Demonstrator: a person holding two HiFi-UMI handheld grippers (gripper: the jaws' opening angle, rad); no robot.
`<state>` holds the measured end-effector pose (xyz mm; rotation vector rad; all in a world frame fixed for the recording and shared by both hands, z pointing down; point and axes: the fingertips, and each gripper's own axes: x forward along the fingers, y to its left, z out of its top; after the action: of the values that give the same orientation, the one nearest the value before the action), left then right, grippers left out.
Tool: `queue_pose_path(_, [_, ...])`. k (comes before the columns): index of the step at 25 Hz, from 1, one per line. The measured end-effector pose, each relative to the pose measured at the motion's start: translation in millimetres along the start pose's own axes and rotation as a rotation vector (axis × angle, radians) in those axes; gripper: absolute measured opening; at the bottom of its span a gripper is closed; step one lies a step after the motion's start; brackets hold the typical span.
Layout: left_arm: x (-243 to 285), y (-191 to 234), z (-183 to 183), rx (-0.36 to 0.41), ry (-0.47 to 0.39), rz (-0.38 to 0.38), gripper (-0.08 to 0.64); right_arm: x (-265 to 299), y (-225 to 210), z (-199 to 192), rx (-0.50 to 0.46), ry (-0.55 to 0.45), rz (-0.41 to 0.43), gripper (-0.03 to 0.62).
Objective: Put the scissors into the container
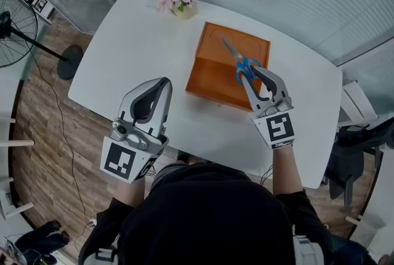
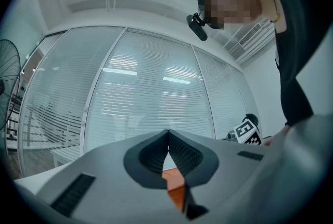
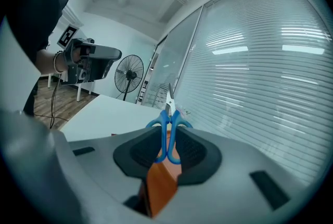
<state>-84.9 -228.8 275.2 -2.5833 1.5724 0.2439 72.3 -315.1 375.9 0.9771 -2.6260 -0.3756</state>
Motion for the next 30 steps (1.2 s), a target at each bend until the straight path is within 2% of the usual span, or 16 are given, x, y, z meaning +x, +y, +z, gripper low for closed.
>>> queue_pose_path(30, [-3, 7, 1, 0.001, -0.004, 0.012, 0.011, 21, 23, -59, -0.038, 0.171, 0.119, 0.091])
